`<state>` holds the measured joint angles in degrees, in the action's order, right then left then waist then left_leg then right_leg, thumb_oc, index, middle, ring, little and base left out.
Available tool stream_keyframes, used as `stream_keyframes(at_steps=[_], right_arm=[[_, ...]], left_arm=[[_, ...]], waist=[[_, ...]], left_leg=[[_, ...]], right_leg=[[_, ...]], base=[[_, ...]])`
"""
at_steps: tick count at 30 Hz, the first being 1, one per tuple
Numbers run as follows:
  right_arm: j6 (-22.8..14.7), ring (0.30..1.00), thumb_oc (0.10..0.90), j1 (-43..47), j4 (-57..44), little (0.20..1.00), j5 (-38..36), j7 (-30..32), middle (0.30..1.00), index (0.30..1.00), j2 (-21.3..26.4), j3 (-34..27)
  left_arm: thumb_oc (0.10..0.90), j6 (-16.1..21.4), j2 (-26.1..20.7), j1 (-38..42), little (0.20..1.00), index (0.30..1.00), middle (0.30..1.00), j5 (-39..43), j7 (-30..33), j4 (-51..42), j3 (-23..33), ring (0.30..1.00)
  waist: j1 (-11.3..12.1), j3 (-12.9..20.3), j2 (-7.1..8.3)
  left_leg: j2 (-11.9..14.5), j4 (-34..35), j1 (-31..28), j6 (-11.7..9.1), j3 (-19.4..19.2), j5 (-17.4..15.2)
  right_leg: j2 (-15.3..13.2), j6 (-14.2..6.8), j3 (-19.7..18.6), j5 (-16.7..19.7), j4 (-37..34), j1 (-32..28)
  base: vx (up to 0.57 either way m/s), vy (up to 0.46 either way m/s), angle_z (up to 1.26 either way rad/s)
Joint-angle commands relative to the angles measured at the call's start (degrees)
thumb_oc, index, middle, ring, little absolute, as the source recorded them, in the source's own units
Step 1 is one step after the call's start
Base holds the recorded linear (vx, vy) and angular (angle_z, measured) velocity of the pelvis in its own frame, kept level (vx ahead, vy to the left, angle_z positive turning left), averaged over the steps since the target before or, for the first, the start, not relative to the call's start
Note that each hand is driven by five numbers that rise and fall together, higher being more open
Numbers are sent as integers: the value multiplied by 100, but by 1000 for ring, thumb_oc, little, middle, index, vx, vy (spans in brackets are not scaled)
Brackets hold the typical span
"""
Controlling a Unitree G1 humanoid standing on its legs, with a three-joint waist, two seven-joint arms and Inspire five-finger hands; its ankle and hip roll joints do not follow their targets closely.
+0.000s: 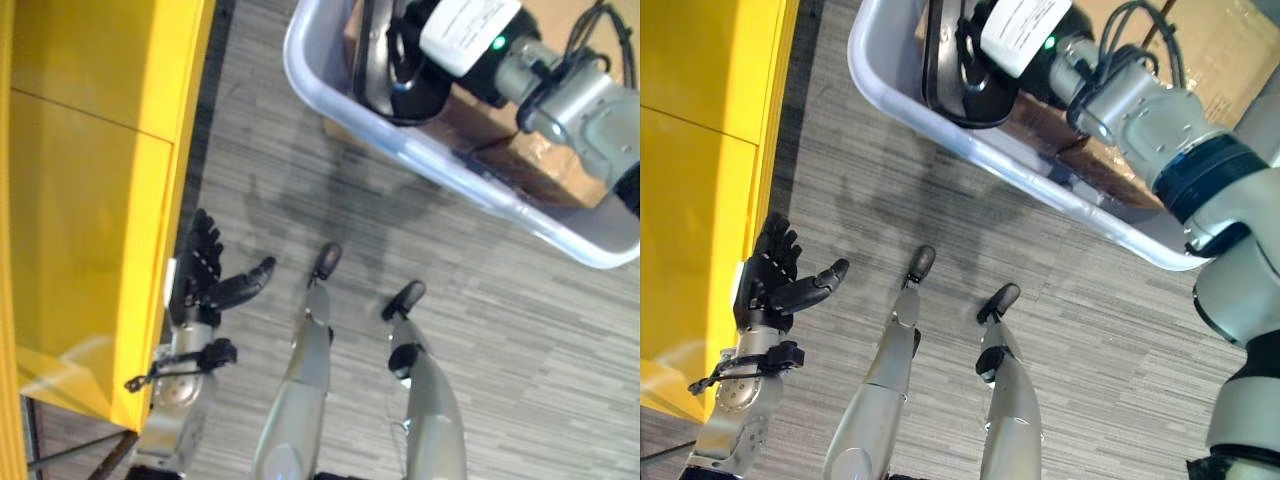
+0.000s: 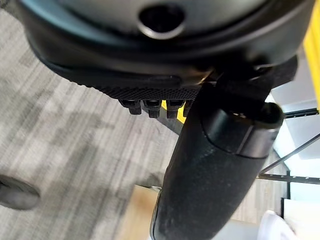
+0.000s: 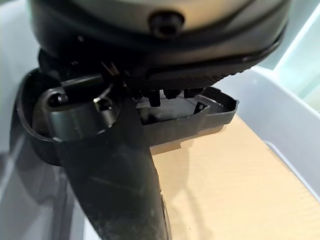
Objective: Move parts from the plastic box to the shelf.
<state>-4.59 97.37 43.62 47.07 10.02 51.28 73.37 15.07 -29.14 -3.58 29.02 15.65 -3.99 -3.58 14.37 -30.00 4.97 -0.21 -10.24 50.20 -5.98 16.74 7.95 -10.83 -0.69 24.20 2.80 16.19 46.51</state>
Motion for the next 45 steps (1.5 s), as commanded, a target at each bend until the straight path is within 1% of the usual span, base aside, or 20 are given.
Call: stream_keyframes(at_steps=[1,2,3,4,9,14,17,18,20,24,26,29,31,33,34,39,40,42,44,45], right_arm=[[486,1000,900,306,1108,1000,326,52,1000,1000,471,684],[482,1000,900,257,1207,1000,357,25,1000,1000,463,684],[481,819,771,234,1243,819,368,-7,819,819,457,684],[443,300,400,169,1337,300,349,-62,300,300,432,684],[457,300,400,154,1368,300,267,-17,300,300,410,684],[433,300,400,50,1102,300,213,28,300,300,512,684],[414,300,400,37,982,300,129,77,300,300,522,684],[406,300,400,27,904,300,95,99,300,300,539,684],[342,300,400,-61,557,300,-16,154,300,300,568,684],[283,300,400,-151,256,300,-70,180,300,300,590,667],[232,300,400,-127,-26,300,-70,169,300,300,635,684],[212,300,400,-122,-133,300,-69,157,300,300,666,684],[174,300,400,-110,-211,300,30,138,300,300,700,684],[160,300,400,-52,-264,300,61,122,300,300,743,684],[142,300,400,9,-332,300,57,127,300,300,793,684],[86,300,400,193,-593,300,-3,110,300,300,1036,684],[88,300,400,183,-605,300,-5,102,300,300,1042,684],[61,300,400,195,-683,300,-61,85,300,300,1168,684],[49,300,400,183,-728,300,-115,78,300,300,1230,684],[51,300,400,179,-734,300,-117,75,300,300,1233,684]], left_arm=[[900,547,-341,-132,1000,1000,1000,23,108,-677,329,1000],[900,562,-322,-121,1000,1000,1000,33,115,-680,335,1000],[900,568,-309,-118,1000,1000,1000,31,112,-693,349,1000],[900,585,-270,-94,1000,1000,1000,35,117,-689,367,1000],[900,614,-158,-28,1000,1000,1000,75,126,-627,333,1000],[900,623,-103,21,1000,1000,1000,145,141,-592,278,1000],[900,625,-52,43,1000,1000,1000,154,158,-581,266,1000],[900,630,-34,55,1000,1000,1000,151,163,-580,246,1000],[900,616,75,93,1000,1000,1000,174,157,-573,164,1000],[900,586,120,127,1000,1000,1000,153,140,-538,104,1000],[900,570,101,160,1000,1000,1000,152,121,-516,79,1000],[900,560,63,181,1000,1000,1000,150,103,-522,72,1000],[900,541,-15,193,1000,1000,1000,144,80,-506,71,1000],[900,528,-67,217,1000,1000,1000,148,66,-482,82,1000],[900,522,-100,227,1000,1000,1000,144,51,-476,114,1000],[900,493,-177,269,1000,1000,1000,154,-60,-467,171,1000],[900,492,-177,261,1000,1000,1000,157,-62,-466,166,1000],[900,455,-185,253,1000,1000,1000,177,-129,-456,185,1000],[900,433,-170,226,1000,1000,1000,178,-171,-456,177,1000],[900,433,-170,221,1000,1000,1000,178,-172,-457,176,1000]], waist=[[345,20,74],[372,20,51],[385,20,29],[416,20,-33],[423,20,-123],[387,20,-128],[370,20,-159],[355,20,-168],[297,20,-257],[264,20,-282],[257,20,-235],[249,20,-208],[267,20,-102],[272,20,-49],[275,20,2],[268,23,133],[270,21,121],[251,94,161],[216,206,153],[214,201,146]], left_leg=[[-92,-49,-269,226,-204,-747],[-116,-101,-172,233,-207,-757],[-136,-151,-91,239,-198,-766],[-155,-192,0,249,-199,-777],[-187,-303,121,262,-209,-825],[-181,-295,44,293,-221,-857],[-181,-282,-12,297,-229,-869],[-180,-270,-35,301,-229,-872],[-166,-211,-218,302,-255,-876],[-167,-168,-476,303,-272,-895],[-158,-132,-642,303,-286,-899],[-144,-81,-789,302,-291,-885],[-134,-19,-942,291,-296,-870],[-111,72,-1135,289,-303,-850],[-89,158,-1338,284,-321,-821],[-23,491,-2014,254,-337,-717],[-14,521,-2052,255,-333,-710],[-7,647,-2328,227,-340,-665],[9,722,-2473,211,-337,-640],[12,732,-2489,210,-333,-636]], right_leg=[[-387,-622,-380,-550,355,180],[-400,-631,-379,-561,432,297],[-415,-633,-387,-577,491,384],[-432,-645,-394,-614,585,508],[-465,-656,-424,-665,714,648],[-463,-652,-437,-676,714,611],[-460,-655,-436,-670,688,561],[-459,-659,-435,-661,666,536],[-456,-673,-424,-624,577,348],[-443,-680,-419,-587,486,71],[-448,-688,-420,-559,411,-116],[-430,-699,-399,-516,332,-283],[-419,-714,-383,-469,215,-483],[-388,-728,-369,-415,86,-708],[-370,-739,-369,-366,-36,-936],[-303,-783,-337,-213,-475,-1724],[-291,-785,-327,-201,-510,-1766],[-265,-799,-316,-144,-696,-2107],[-249,-808,-294,-113,-814,-2302],[-244,-808,-287,-107,-830,-2323]], base=[[0,0,0],[0,0,0],[17,3,7],[19,6,10],[13,10,5],[12,13,3],[4,10,15],[0,0,0],[-6,30,16],[-8,7,0],[0,0,0],[0,0,0],[-34,-9,2],[-37,-11,0],[-42,-9,-2],[-33,-11,-9],[-14,-11,-10],[-1,-9,-2],[0,0,0],[0,0,0]])
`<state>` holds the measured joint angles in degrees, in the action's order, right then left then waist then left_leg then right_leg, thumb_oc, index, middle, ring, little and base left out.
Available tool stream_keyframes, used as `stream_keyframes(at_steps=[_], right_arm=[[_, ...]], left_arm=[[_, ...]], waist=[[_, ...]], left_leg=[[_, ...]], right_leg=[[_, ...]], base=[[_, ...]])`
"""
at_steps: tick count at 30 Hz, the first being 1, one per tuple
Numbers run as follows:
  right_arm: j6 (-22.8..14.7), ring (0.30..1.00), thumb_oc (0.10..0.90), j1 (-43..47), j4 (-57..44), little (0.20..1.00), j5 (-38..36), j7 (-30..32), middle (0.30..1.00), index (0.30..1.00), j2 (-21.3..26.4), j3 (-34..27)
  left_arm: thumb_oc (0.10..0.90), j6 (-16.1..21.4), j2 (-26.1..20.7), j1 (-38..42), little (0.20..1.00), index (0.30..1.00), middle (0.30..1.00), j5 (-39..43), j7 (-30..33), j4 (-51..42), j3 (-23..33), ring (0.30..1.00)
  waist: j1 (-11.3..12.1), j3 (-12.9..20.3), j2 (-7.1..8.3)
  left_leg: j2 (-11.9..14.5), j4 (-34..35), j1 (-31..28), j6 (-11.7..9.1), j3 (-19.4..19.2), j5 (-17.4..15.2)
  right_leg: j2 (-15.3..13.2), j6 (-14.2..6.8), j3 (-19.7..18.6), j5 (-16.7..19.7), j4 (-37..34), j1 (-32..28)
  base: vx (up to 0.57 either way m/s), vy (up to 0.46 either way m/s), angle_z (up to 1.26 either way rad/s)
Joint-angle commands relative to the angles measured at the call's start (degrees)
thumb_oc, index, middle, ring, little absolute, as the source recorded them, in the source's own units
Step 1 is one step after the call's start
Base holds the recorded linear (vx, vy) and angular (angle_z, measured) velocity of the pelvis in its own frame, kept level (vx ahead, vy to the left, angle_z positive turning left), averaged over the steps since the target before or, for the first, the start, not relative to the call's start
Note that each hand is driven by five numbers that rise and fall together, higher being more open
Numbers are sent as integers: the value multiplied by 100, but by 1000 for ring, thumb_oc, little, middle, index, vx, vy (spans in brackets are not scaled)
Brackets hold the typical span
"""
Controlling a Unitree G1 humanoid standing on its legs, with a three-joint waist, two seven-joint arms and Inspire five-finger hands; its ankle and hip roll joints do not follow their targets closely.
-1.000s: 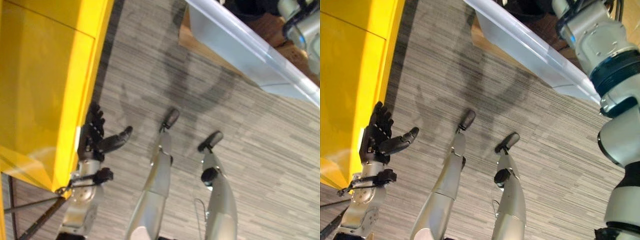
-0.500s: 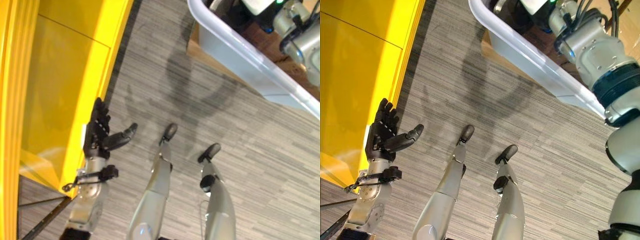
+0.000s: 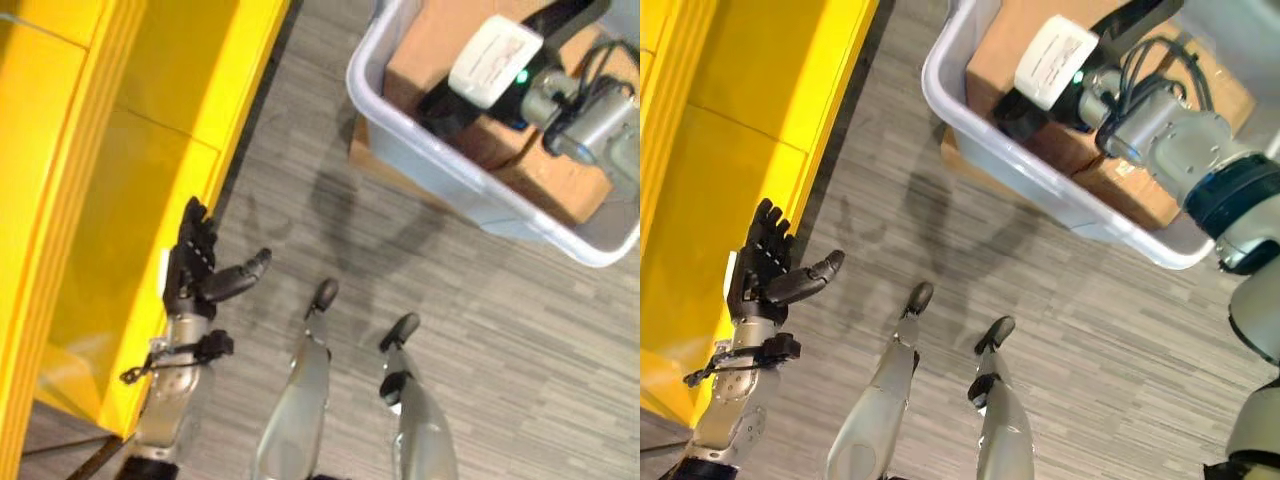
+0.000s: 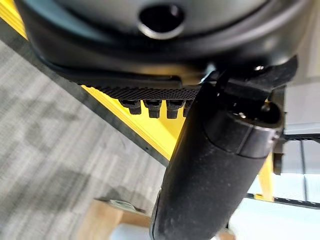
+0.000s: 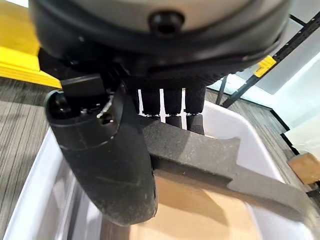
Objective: Move parts from the plastic box to the shelf.
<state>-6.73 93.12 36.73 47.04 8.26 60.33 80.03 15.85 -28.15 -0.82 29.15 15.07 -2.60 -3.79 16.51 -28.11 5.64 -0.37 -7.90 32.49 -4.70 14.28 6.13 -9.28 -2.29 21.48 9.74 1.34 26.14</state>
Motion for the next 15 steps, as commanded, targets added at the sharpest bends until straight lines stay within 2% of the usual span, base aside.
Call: stream_keyframes(at_steps=[1,2,8,13,15], right_arm=[[259,300,400,585,-57,300,-127,242,300,300,358,18],[247,300,400,573,-96,300,-130,229,300,300,390,18],[194,300,400,415,-473,300,-254,169,300,300,609,-108],[93,300,400,-88,-973,300,-476,95,300,300,832,-602],[88,300,400,-211,-1066,300,-508,101,300,300,853,-740]], left_arm=[[900,344,-269,-72,1000,1000,1000,182,-140,-591,214,1000],[900,335,-262,-84,1000,1000,1000,189,-169,-592,211,1000],[900,273,-299,-179,1000,1000,1000,236,-325,-613,274,1000],[900,174,-349,-344,1000,1000,1000,249,-504,-618,360,1000],[900,154,-383,-371,1000,1000,1000,239,-531,-626,360,1000]], waist=[[-12,69,78],[-28,99,80],[-151,505,58],[-322,905,86],[-341,956,98]], left_leg=[[40,535,-791,83,-86,-455],[5,535,-784,102,-111,-337],[56,717,-1235,113,-131,-311],[160,918,-1691,125,-195,-308],[179,962,-1764,123,-203,-299]], right_leg=[[-388,-653,-10,-786,595,-377],[-427,-612,52,-654,547,-391],[-374,-632,2,-553,218,-910],[-297,-650,-71,-515,-75,-1342],[-291,-653,-62,-507,-118,-1414]], base=[[-67,43,-1],[-65,39,-4],[-4,6,-3],[44,-8,-5],[20,-6,-5]])
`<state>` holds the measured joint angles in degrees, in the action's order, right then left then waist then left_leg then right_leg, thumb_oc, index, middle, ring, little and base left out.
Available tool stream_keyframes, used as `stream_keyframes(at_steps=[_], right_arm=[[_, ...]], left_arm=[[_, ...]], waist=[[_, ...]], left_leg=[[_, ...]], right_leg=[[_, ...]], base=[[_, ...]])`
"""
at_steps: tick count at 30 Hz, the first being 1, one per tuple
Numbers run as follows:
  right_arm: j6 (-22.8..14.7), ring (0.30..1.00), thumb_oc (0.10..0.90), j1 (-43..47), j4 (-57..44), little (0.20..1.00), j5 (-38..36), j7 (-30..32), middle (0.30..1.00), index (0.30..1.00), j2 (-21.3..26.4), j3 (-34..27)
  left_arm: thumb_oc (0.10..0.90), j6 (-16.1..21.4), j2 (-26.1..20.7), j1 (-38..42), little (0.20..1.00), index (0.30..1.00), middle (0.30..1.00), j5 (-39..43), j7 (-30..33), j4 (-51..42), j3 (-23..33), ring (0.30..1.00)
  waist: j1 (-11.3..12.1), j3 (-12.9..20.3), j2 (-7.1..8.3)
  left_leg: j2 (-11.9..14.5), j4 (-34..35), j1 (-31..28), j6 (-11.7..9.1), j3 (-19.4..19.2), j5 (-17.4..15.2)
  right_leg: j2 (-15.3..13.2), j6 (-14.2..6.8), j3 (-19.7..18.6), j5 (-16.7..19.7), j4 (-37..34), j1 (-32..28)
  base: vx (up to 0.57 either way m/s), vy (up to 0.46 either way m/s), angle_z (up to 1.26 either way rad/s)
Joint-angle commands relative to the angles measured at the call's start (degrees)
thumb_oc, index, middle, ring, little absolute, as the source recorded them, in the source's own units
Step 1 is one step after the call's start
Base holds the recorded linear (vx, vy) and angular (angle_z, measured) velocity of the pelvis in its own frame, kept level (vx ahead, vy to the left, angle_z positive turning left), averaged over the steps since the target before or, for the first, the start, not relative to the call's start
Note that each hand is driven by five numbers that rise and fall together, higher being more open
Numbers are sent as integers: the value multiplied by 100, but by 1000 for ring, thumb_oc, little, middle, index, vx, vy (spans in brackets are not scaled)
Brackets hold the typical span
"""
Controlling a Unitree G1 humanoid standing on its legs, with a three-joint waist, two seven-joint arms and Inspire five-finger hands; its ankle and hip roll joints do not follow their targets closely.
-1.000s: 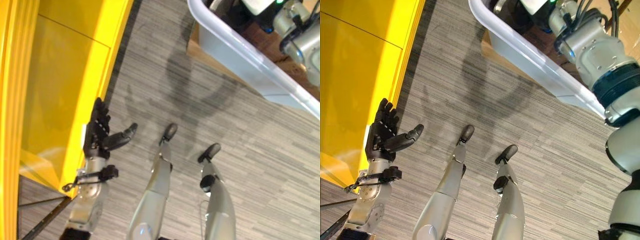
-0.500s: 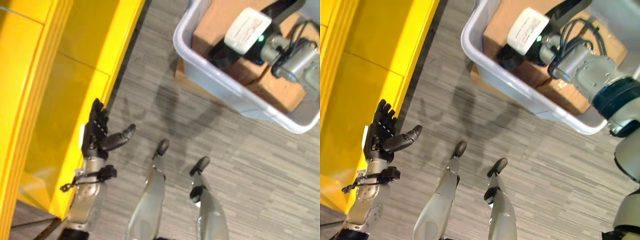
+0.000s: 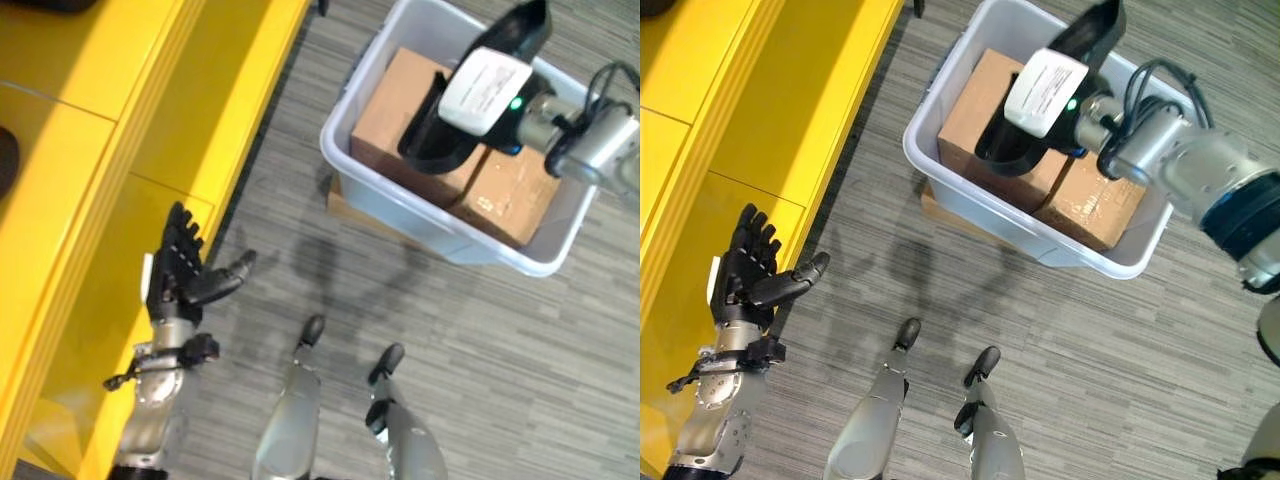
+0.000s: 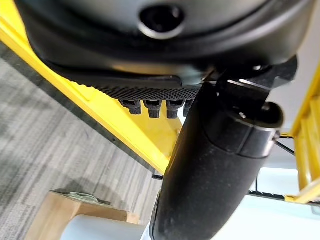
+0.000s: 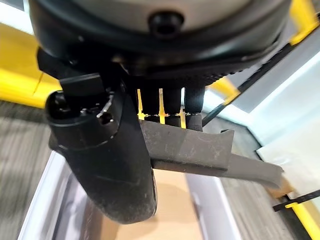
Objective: Move parts from the plastic box to the shelf.
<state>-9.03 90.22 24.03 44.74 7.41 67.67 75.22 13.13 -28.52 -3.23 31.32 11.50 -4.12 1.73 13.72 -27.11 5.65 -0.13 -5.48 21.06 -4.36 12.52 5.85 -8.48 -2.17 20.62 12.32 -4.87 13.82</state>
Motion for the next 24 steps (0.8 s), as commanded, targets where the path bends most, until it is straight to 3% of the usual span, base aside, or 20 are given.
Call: stream_keyframes(at_steps=[1,3,7,9,13,15,21,24], right_arm=[[307,300,400,-61,124,300,-346,202,300,300,150,-416],[292,300,400,-248,-3,300,-421,200,300,300,171,-617],[207,300,400,-1229,-495,300,-737,174,300,300,146,-1613],[193,300,400,-2091,-706,300,-993,197,300,300,-27,-2458],[184,300,400,-2914,-910,300,-1182,202,300,300,-255,-3226],[159,300,400,-3430,-1027,300,-1472,248,300,300,-566,-3779],[135,300,400,-4277,-1385,300,-1934,290,300,300,-1097,-4659],[98,300,400,-4348,-1458,300,-1995,339,300,300,-1225,-4775]], left_arm=[[900,410,-369,-130,1000,1000,1000,9,-198,-467,-203,1000],[900,391,-405,-142,1000,1000,1000,-27,-228,-493,-197,1000],[900,287,-449,-299,1000,1000,1000,-99,-421,-568,-201,1000],[900,232,-387,-339,1000,1000,1000,-169,-451,-563,-213,1000],[900,214,-329,-286,1000,1000,1000,-267,-446,-547,-324,1000],[900,208,-243,-161,1000,1000,1000,-732,-366,-431,-453,1000],[900,132,-116,141,1000,1000,1000,-1573,-101,-185,-708,1000],[900,130,-257,278,1000,1000,1000,-2175,52,-228,-773,1000]], waist=[[-111,930,87],[-159,1024,81],[-345,1445,30],[-449,1661,-5],[-527,1868,2],[-679,2072,-38],[-903,2364,-68],[-965,2436,-74]], left_leg=[[155,758,-670,91,-40,-232],[183,811,-756,85,-53,-228],[240,988,-1121,85,-152,-224],[277,1017,-1348,96,-264,-272],[306,1031,-1547,113,-383,-331],[341,1048,-1691,121,-503,-382],[386,1048,-1923,143,-753,-486],[396,1048,-2004,158,-842,-527]], right_leg=[[-376,-672,21,-731,440,-238],[-363,-680,3,-715,369,-317],[-278,-704,-105,-667,113,-627],[-246,-710,-194,-659,26,-824],[-221,-717,-317,-667,1,-951],[-204,-728,-429,-687,-12,-1025],[-185,-728,-658,-710,-13,-1142],[-173,-734,-763,-708,-13,-1150]], base=[[0,0,0],[40,15,2],[60,23,-7],[48,28,-30],[29,33,-20],[8,36,-23],[12,34,-29],[-9,25,-26]])
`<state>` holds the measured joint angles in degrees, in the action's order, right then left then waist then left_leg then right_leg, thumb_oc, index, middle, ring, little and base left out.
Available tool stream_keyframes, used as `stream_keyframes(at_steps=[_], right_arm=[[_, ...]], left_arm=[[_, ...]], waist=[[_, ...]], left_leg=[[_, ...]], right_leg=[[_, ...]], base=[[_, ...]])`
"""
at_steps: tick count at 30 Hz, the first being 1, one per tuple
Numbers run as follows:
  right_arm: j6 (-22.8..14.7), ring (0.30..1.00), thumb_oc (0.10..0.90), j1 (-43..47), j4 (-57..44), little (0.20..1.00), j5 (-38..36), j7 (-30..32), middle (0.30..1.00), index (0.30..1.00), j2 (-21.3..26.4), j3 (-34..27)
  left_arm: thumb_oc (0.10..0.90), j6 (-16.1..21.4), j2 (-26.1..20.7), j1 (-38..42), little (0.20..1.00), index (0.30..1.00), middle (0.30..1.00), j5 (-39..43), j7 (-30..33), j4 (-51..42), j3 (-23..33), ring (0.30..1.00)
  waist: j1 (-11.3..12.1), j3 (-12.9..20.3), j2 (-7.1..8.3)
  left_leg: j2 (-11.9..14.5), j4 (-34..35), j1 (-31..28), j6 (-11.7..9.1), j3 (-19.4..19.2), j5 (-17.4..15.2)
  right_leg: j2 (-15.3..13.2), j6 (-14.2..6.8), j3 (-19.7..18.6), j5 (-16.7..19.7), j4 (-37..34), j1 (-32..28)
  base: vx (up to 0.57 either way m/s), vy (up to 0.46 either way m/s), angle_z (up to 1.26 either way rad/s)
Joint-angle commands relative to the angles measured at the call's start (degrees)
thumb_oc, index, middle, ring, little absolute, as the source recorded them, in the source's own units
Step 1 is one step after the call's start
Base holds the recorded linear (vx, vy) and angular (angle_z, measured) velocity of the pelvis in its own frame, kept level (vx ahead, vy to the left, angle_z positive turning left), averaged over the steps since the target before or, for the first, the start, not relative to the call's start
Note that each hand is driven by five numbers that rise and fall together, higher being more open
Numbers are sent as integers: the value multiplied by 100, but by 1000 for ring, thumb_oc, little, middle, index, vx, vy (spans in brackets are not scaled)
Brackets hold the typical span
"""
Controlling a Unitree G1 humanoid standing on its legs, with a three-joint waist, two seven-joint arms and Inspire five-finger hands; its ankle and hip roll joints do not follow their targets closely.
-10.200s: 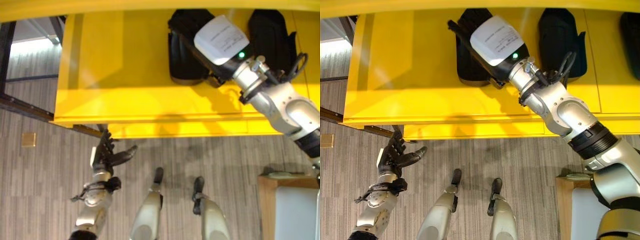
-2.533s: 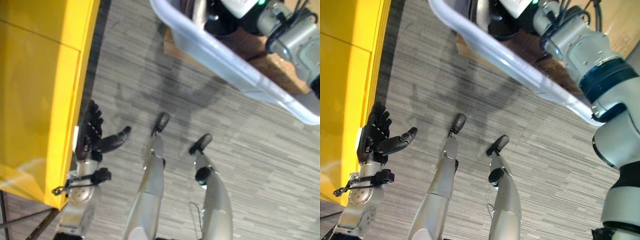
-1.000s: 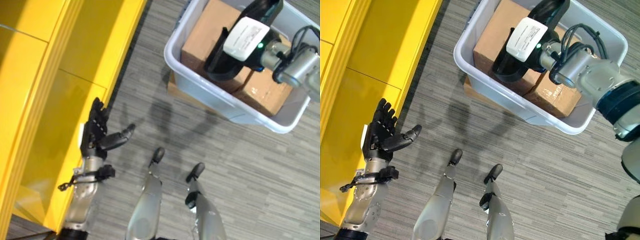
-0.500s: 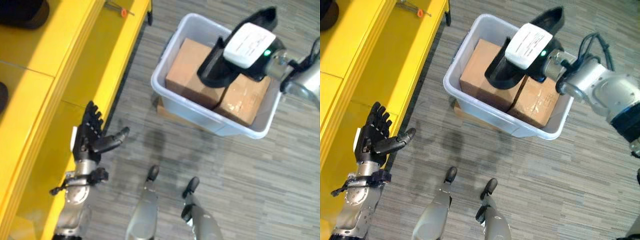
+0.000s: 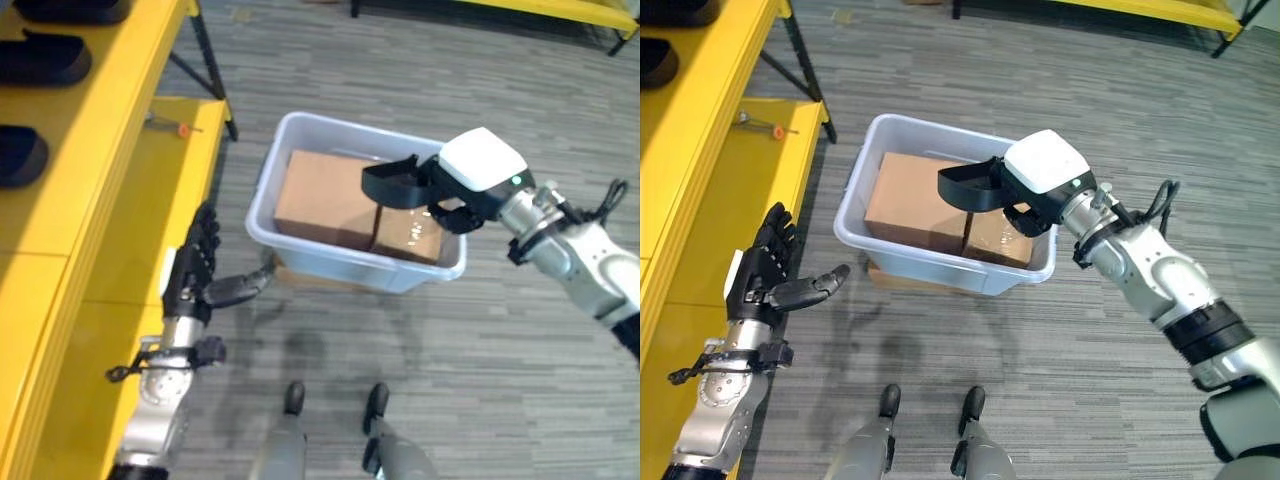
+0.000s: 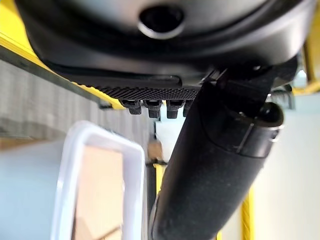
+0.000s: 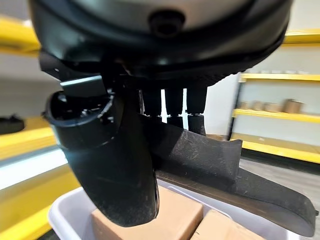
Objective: Move parts from the plastic box to the shelf.
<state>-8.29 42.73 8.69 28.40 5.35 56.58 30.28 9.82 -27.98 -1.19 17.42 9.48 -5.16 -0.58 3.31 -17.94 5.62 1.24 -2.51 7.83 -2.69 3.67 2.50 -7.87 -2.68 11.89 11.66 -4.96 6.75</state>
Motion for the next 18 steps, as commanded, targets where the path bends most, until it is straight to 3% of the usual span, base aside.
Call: stream_keyframes(at_steps=[1,5,7,11,18], right_arm=[[-12,300,400,398,55,300,-441,564,300,300,-248,-316],[-83,300,400,373,-44,300,-516,595,300,300,-404,-343],[-194,300,400,282,-220,300,-645,589,300,300,-557,-334],[-310,300,400,242,-394,300,-783,566,300,300,-618,-190],[-412,300,400,259,-593,300,-888,496,300,300,-636,-24]], left_arm=[[900,487,-468,190,1000,1000,1000,-1265,364,-207,-592,1000],[900,494,-785,418,1000,1000,1000,-2122,605,-308,-638,1000],[900,514,-1192,767,1000,1000,1000,-3169,844,-402,-774,1000],[900,595,-1638,1134,1000,1000,1000,-4114,1117,-465,-1023,1000],[900,592,-1997,1508,1000,1000,1000,-4874,1352,-421,-1309,1000]], waist=[[22,1568,-88],[-48,1656,-110],[-153,1732,-126],[-224,1790,-121],[-283,1831,-103]], left_leg=[[259,751,-723,-8,-37,-181],[271,751,-825,-3,-153,-263],[279,751,-942,9,-269,-321],[288,751,-1006,8,-378,-358],[301,751,-1069,1,-436,-385]], right_leg=[[-231,-680,30,-603,-4,-424],[-213,-702,-124,-610,-4,-421],[-210,-718,-253,-586,-4,-453],[-197,-737,-360,-577,-4,-448],[-189,-752,-409,-582,-4,-474]], base=[[-16,23,-27],[7,24,-35],[29,27,-24],[9,14,-21],[7,3,-7]])
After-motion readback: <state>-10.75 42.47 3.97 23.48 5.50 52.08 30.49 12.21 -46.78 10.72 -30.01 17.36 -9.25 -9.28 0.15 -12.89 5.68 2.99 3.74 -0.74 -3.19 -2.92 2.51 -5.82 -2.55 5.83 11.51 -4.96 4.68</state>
